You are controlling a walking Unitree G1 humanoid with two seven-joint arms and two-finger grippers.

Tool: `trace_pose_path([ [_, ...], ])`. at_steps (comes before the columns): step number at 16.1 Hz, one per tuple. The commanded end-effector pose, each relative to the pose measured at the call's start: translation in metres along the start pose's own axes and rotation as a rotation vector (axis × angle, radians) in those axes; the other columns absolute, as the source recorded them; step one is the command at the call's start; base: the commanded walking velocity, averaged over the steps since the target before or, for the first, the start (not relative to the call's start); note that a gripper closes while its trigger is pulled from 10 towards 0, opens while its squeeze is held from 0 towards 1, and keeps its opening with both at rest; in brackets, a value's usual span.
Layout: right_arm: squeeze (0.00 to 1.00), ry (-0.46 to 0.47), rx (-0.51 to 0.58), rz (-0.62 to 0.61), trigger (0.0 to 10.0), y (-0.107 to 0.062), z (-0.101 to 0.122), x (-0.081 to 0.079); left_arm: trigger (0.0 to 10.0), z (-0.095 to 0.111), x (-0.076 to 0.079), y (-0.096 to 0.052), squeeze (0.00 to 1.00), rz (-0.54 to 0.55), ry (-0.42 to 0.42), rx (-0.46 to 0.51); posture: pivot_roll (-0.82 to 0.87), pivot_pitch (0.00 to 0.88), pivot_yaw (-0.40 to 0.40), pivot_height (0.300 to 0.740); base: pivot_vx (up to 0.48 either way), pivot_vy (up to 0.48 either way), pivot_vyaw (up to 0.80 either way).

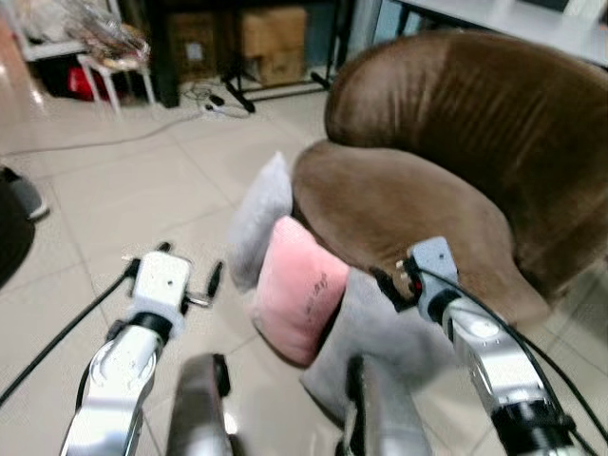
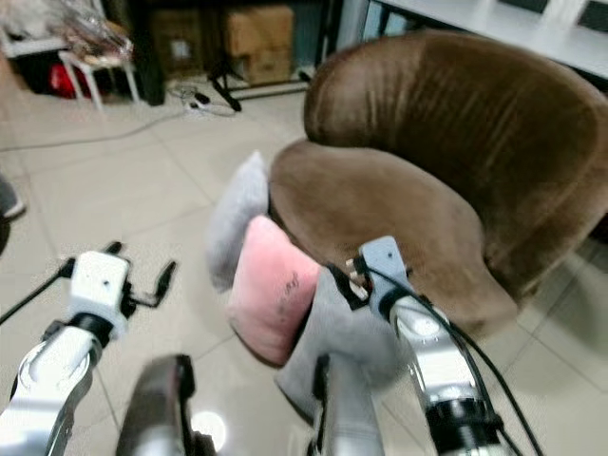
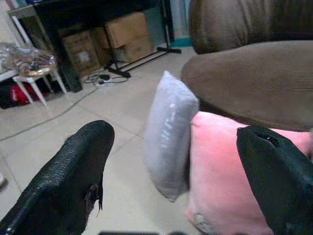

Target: Move the pillow to the sofa from floor

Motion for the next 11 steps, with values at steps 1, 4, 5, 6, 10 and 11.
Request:
trace_pose_path([
  [1, 1.00, -0.037, -0.037, 0.027, 10.0, 0.008, -0.002, -0.003, 10.0, -0.008, 0.009, -0.005, 0.00, -0.069, -0.016, -0.035, -0.09, 0.097, -0.064, 0.536, 0.000, 0.000, 0.00],
  [4, 1.00, -0.133, -0.153, 0.069, 10.0, 0.018, -0.020, 0.000, 10.0, -0.005, 0.017, -0.017, 0.00, -0.168, 0.010, -0.035, -0.07, 0.183, -0.080, 0.536, 0.000, 0.000, 0.00],
  [5, 1.00, -0.125, -0.188, 0.050, 10.0, 0.022, -0.024, 0.005, 10.0, -0.002, 0.015, -0.019, 0.00, -0.177, 0.027, -0.029, -0.05, 0.219, -0.100, 0.536, 0.000, 0.000, 0.00],
  [6, 1.00, -0.130, -0.211, 0.036, 10.0, 0.024, -0.027, 0.009, 10.0, 0.001, 0.015, -0.021, 0.00, -0.186, 0.033, -0.025, -0.04, 0.236, -0.109, 0.536, 0.000, 0.000, 0.00],
  [10, 0.00, -0.164, -0.256, -0.028, 10.0, 0.031, -0.029, 0.026, 10.0, 0.021, 0.011, -0.043, 0.00, -0.234, 0.046, -0.004, 0.01, 0.327, -0.113, 0.536, 0.000, 0.000, 0.00],
  [11, 0.00, -0.195, -0.263, -0.068, 10.0, 0.032, -0.028, 0.033, 10.0, 0.025, 0.012, -0.051, 0.00, -0.252, 0.051, -0.009, 0.03, 0.350, -0.100, 0.536, 0.000, 0.000, 0.00],
])
Point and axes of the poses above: a point about 5 cm out from each wrist's last joint towards the gripper, its own y axis pointing out of the wrist towards the gripper, its own z axis along the axis of the wrist's last joint, x = y × z, the point moved 4 cm from there along y, pointing out of the wrist towards the gripper, and after that the axes turned 2 degrees about -y, right-handed, at the moved point
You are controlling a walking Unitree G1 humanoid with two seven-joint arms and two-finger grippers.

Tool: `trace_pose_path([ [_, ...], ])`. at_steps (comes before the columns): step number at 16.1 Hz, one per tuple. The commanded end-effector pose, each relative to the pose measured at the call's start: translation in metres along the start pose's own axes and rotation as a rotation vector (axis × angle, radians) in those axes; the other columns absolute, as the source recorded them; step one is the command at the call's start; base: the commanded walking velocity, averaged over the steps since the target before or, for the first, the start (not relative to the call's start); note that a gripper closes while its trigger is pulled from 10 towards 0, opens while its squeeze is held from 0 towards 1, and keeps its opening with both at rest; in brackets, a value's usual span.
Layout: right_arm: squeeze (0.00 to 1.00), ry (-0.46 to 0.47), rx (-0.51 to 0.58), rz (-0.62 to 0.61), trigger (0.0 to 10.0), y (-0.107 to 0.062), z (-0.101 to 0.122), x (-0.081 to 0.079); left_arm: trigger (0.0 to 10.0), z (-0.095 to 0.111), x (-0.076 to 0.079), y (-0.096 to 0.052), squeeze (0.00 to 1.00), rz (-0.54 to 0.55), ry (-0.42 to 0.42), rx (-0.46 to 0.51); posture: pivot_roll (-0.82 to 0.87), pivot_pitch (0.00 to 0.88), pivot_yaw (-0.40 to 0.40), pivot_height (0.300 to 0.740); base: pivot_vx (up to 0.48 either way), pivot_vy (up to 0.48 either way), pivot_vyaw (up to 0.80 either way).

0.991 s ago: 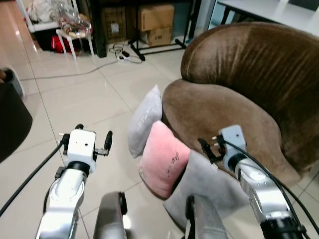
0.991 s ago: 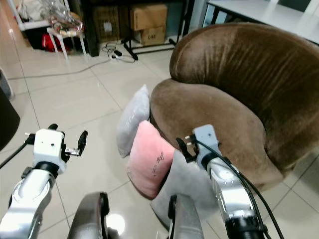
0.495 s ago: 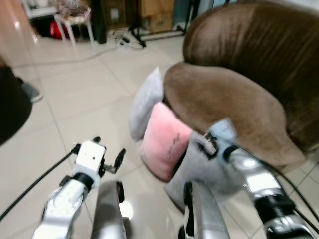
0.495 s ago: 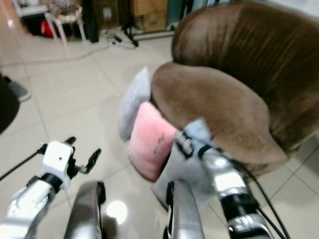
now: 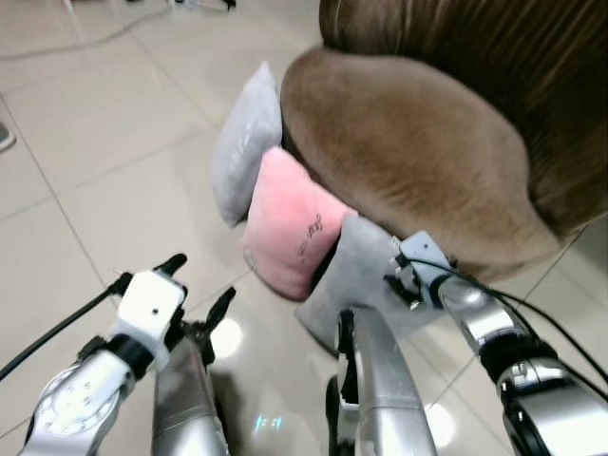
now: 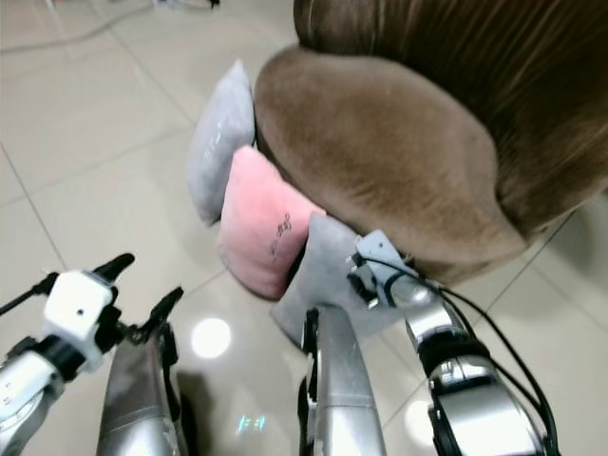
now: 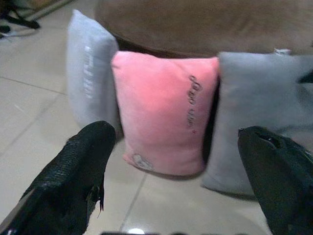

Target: Move the pillow to the sofa from floor

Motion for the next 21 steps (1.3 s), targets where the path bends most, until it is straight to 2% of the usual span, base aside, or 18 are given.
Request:
trace_pose_path([
  [1, 0.00, -0.005, -0.019, -0.035, 10.0, -0.001, -0.009, 0.006, 10.0, 0.005, 0.007, -0.008, 0.00, -0.028, -0.010, -0.005, 0.03, 0.361, -0.093, 0.536, 0.000, 0.000, 0.00],
  [2, 0.00, -0.030, -0.025, -0.052, 10.0, 0.000, -0.010, 0.007, 10.0, 0.005, 0.011, -0.017, 0.00, -0.048, -0.001, -0.026, 0.06, 0.389, -0.077, 0.536, 0.000, 0.000, 0.00],
  [5, 0.00, 0.005, -0.021, -0.106, 10.0, 0.002, -0.007, 0.009, 10.0, 0.006, 0.013, -0.030, 0.00, -0.089, 0.020, -0.070, 0.09, 0.429, -0.056, 0.536, 0.000, 0.000, 0.00],
  [7, 0.00, -0.022, -0.038, -0.096, 10.0, 0.004, -0.008, 0.000, 10.0, 0.006, 0.012, -0.035, 0.00, -0.098, 0.026, -0.095, 0.10, 0.436, -0.054, 0.536, 0.000, 0.000, 0.00],
  [8, 0.00, -0.033, -0.041, -0.090, 8.0, 0.005, -0.008, -0.004, 10.0, 0.007, 0.012, -0.036, 0.00, -0.097, 0.026, -0.099, 0.10, 0.433, -0.054, 0.536, 0.000, 0.000, 0.00],
  [9, 0.00, -0.033, -0.033, -0.084, 0.0, 0.006, -0.006, -0.009, 10.0, 0.007, 0.013, -0.037, 0.00, -0.101, 0.025, -0.103, 0.10, 0.429, -0.055, 0.536, 0.000, 0.000, 0.00],
  [14, 0.00, -0.037, 0.009, -0.080, 0.0, 0.008, 0.007, -0.011, 10.0, 0.005, 0.023, -0.036, 0.00, -0.146, -0.009, -0.117, 0.08, 0.402, -0.072, 0.536, 0.000, 0.000, 0.00],
  [18, 0.00, -0.065, 0.008, -0.095, 0.0, 0.008, 0.007, -0.007, 10.0, 0.002, 0.026, -0.036, 0.00, -0.151, -0.012, -0.128, 0.08, 0.390, -0.075, 0.536, 0.000, 0.000, 0.00],
  [21, 0.00, -0.012, 0.016, -0.069, 0.0, 0.009, 0.008, -0.014, 10.0, 0.001, 0.027, -0.034, 0.00, -0.147, -0.016, -0.128, 0.08, 0.378, -0.073, 0.536, 0.000, 0.000, 0.00],
])
Point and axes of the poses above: a point about 5 cm out from each wrist's last joint towards the gripper, its own y axis pointing out of the wrist towards the gripper, its own z axis along the axis of the wrist's last joint, x = y × z, the point moved 4 cm from there along y, pointing out of the wrist towards the gripper, and after that the axes turned 2 degrees about -y, right-handed, at the moved point
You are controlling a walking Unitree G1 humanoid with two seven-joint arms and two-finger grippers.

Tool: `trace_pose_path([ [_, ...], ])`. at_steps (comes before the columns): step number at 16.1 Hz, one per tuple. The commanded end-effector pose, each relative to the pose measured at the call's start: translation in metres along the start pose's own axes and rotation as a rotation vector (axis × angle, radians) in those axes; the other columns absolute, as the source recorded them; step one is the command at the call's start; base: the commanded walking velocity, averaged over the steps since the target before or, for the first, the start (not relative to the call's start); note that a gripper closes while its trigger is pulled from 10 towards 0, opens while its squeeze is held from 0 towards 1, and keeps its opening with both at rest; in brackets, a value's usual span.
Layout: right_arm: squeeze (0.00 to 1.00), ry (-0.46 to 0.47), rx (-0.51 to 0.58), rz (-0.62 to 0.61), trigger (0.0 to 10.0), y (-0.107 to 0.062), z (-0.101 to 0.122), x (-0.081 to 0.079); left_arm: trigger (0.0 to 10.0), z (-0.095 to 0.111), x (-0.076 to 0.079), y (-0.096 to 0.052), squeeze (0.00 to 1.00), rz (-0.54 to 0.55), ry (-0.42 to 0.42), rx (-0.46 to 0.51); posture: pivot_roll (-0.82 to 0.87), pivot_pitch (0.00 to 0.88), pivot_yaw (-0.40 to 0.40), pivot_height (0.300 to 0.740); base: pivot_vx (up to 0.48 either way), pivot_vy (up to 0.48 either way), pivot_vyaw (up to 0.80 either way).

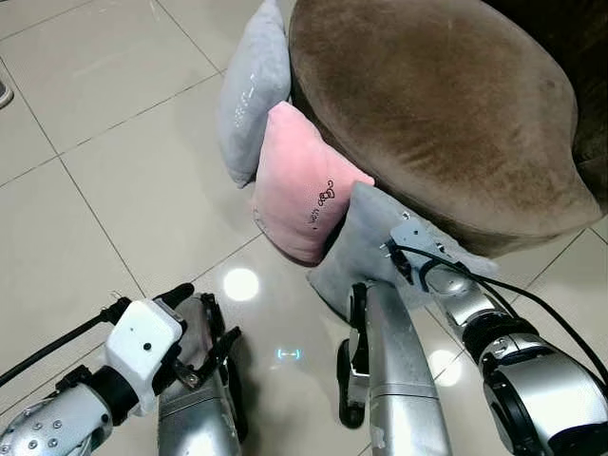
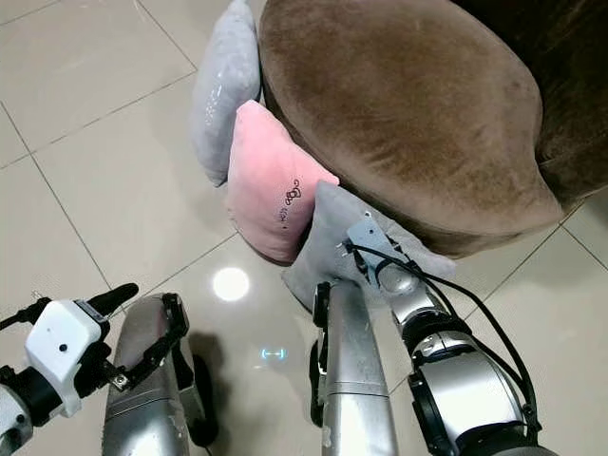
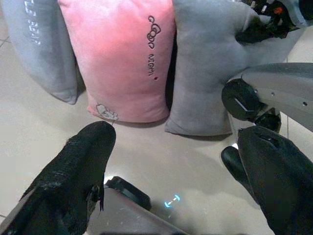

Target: Move the pillow to the sofa from floor

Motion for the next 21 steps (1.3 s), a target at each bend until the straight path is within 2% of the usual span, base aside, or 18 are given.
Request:
trace_pose_path([
  [1, 0.00, 0.018, -0.043, 0.034, 0.0, -0.002, -0.015, -0.012, 10.0, -0.005, 0.005, 0.000, 0.00, -0.010, -0.013, -0.022, 0.08, 0.377, -0.073, 0.536, 0.000, 0.000, 0.00],
  [2, 0.00, 0.014, -0.047, 0.031, 0.0, -0.002, -0.016, -0.012, 10.0, -0.005, 0.005, 0.000, 0.00, -0.010, -0.012, -0.021, 0.08, 0.375, -0.073, 0.536, 0.000, 0.000, 0.00],
  [5, 0.00, 0.115, -0.046, 0.085, 0.0, -0.001, -0.013, -0.022, 10.0, -0.005, 0.006, 0.003, 0.00, -0.006, -0.013, -0.017, 0.08, 0.364, -0.073, 0.536, 0.000, 0.000, 0.00],
  [7, 0.00, 0.165, -0.026, 0.058, 0.0, 0.000, -0.008, -0.020, 10.0, -0.006, 0.006, 0.005, 0.00, -0.002, -0.015, -0.018, 0.08, 0.358, -0.074, 0.536, 0.000, 0.000, 0.00],
  [10, 0.00, 0.191, -0.029, 0.075, 0.0, 0.000, -0.008, -0.024, 10.0, -0.010, 0.005, 0.008, 0.00, 0.011, -0.017, -0.020, 0.07, 0.330, -0.073, 0.536, 0.000, 0.000, 0.00],
  [12, 0.00, 0.220, -0.013, 0.063, 0.0, 0.000, -0.005, -0.019, 10.0, -0.012, 0.004, 0.012, 0.00, 0.020, -0.016, -0.017, 0.07, 0.304, -0.068, 0.536, 0.000, 0.000, 0.00],
  [15, 0.00, 0.292, 0.078, 0.026, 0.0, -0.001, 0.008, 0.004, 10.0, -0.011, -0.003, 0.024, 0.00, 0.053, -0.006, 0.012, 0.05, 0.238, -0.063, 0.536, 0.000, 0.000, 0.00],
  [17, 0.00, 0.349, 0.215, -0.041, 0.0, -0.010, 0.022, 0.048, 10.0, -0.008, -0.012, 0.040, 0.00, 0.112, -0.015, 0.062, 0.01, 0.156, -0.059, 0.536, 0.000, 0.000, 0.00],
  [18, 0.00, 0.348, 0.237, -0.060, 0.0, -0.013, 0.022, 0.057, 10.0, -0.008, -0.014, 0.043, 0.00, 0.127, -0.016, 0.072, 0.00, 0.141, -0.058, 0.536, 0.000, 0.000, 0.00],
  [19, 0.00, 0.338, 0.283, -0.114, 0.0, -0.023, 0.022, 0.080, 10.0, -0.008, -0.018, 0.049, 0.00, 0.153, -0.009, 0.082, -0.02, 0.107, -0.051, 0.536, 0.000, 0.000, 0.00],
  [21, 0.00, 0.345, 0.327, -0.174, 0.0, -0.038, 0.020, 0.106, 10.0, -0.005, -0.020, 0.056, 0.00, 0.176, -0.020, 0.110, -0.04, 0.072, -0.043, 0.536, 0.000, 0.000, 0.00],
])
Point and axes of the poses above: a point about 5 cm out from each wrist's last joint towards the gripper, its own y axis pointing out of the wrist towards the gripper, its own z axis along the axis of the wrist's last joint, x = y × z, the point moved 4 cm from there along y, pointing out of the wrist towards the gripper, and after that the axes turned 2 degrees about -y, right-handed, at the moved point
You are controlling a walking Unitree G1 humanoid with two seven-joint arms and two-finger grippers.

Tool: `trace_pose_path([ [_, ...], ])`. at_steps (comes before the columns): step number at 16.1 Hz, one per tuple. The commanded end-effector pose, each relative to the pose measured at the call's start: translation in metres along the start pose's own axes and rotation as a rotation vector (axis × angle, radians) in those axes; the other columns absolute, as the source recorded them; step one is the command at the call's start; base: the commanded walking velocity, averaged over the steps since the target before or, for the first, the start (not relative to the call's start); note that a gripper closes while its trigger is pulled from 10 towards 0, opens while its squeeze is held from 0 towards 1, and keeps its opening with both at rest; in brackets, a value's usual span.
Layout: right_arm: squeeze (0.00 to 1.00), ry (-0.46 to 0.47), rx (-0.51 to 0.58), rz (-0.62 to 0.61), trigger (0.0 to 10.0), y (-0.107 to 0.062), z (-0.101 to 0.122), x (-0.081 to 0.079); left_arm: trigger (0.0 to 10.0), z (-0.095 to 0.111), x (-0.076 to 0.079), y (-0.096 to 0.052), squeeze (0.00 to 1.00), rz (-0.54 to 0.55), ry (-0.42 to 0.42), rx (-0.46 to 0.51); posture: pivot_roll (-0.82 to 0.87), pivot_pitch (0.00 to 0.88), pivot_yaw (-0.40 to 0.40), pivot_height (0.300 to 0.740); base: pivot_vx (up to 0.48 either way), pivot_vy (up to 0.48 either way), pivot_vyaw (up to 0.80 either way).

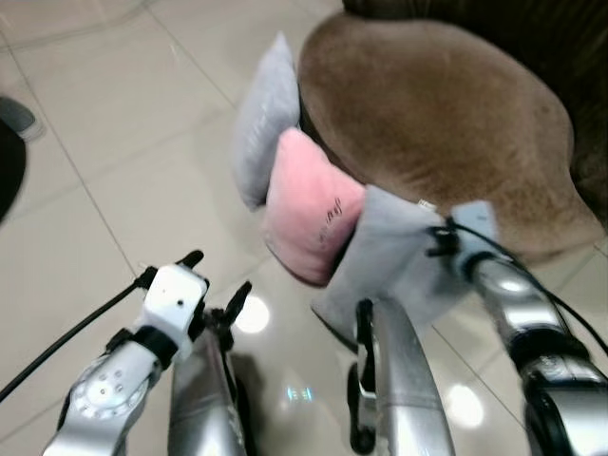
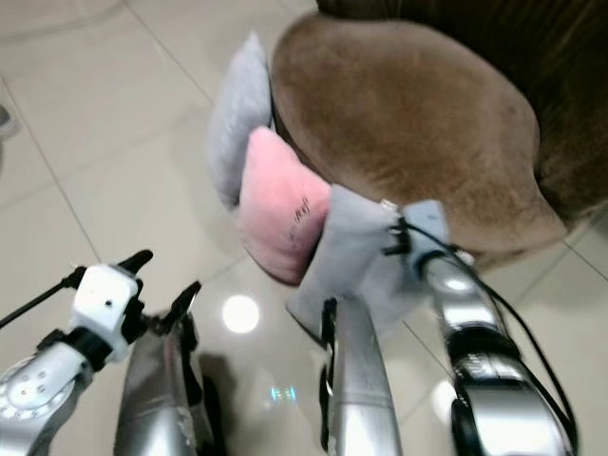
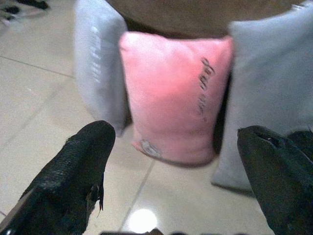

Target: Move the pillow to the sofa from floor

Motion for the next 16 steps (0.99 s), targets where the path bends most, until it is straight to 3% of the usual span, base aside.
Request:
trace_pose_path([
  [1, 0.00, 0.012, 0.207, -0.099, 0.0, -0.010, 0.056, 0.037, 10.0, -0.003, 0.001, 0.001, 0.00, 0.009, 0.008, -0.006, -0.05, 0.050, -0.037, 0.536, 0.000, 0.000, 0.00],
  [4, 0.00, 0.074, 0.441, -0.265, 0.0, -0.066, 0.113, 0.092, 10.0, 0.013, -0.005, 0.014, 0.00, 0.080, -0.007, 0.071, -0.05, 0.000, -0.031, 0.536, 0.000, 0.000, 0.00],
  [5, 0.00, 0.092, 0.478, -0.298, 0.0, -0.074, 0.123, 0.100, 10.0, 0.015, -0.006, 0.016, 0.00, 0.085, -0.004, 0.081, -0.05, 0.000, -0.031, 0.536, 0.000, 0.000, 0.00],
  [7, 0.00, 0.152, 0.700, -0.464, 0.0, -0.119, 0.187, 0.135, 10.0, 0.028, -0.013, 0.018, 0.00, 0.120, 0.017, 0.122, -0.05, 0.000, -0.030, 0.536, 0.000, 0.000, 0.00],
  [8, 0.00, 0.164, 0.752, -0.474, 0.0, -0.126, 0.201, 0.136, 10.0, 0.031, -0.016, 0.018, 0.00, 0.128, 0.018, 0.128, -0.05, 0.000, -0.027, 0.536, 0.000, 0.000, 0.00],
  [11, 0.00, 0.200, 0.882, -0.456, 0.0, -0.145, 0.241, 0.116, 10.0, 0.050, -0.025, 0.021, 0.00, 0.153, 0.028, 0.182, -0.05, 0.000, -0.012, 0.536, 0.000, 0.000, 0.00],
  [12, 0.00, 0.204, 0.873, -0.423, 0.0, -0.145, 0.244, 0.101, 10.0, 0.057, -0.029, 0.022, 0.00, 0.161, 0.028, 0.204, -0.06, 0.000, -0.003, 0.536, 0.000, 0.000, 0.00],
  [14, 0.00, 0.223, 0.762, -0.366, 0.0, -0.128, 0.221, 0.081, 10.0, 0.058, -0.033, 0.027, 0.00, 0.169, 0.015, 0.209, -0.06, 0.000, 0.005, 0.536, 0.000, 0.000, 0.00],
  [16, 0.00, 0.175, 0.519, -0.276, 10.0, -0.093, 0.165, 0.047, 10.0, 0.050, -0.030, 0.032, 0.00, 0.152, 0.030, 0.188, -0.06, 0.000, 0.005, 0.536, 0.000, 0.000, 0.00],
])
Point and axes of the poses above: a point about 5 cm out from each wrist's last joint towards the gripper, its own y axis pointing out of the wrist towards the gripper, its own z axis along the axis of the wrist's last joint, x = y × z, the point moved 4 cm from there along y, pointing out of the wrist towards the gripper, and after that the axes turned 2 degrees about -y, right-handed, at the moved point
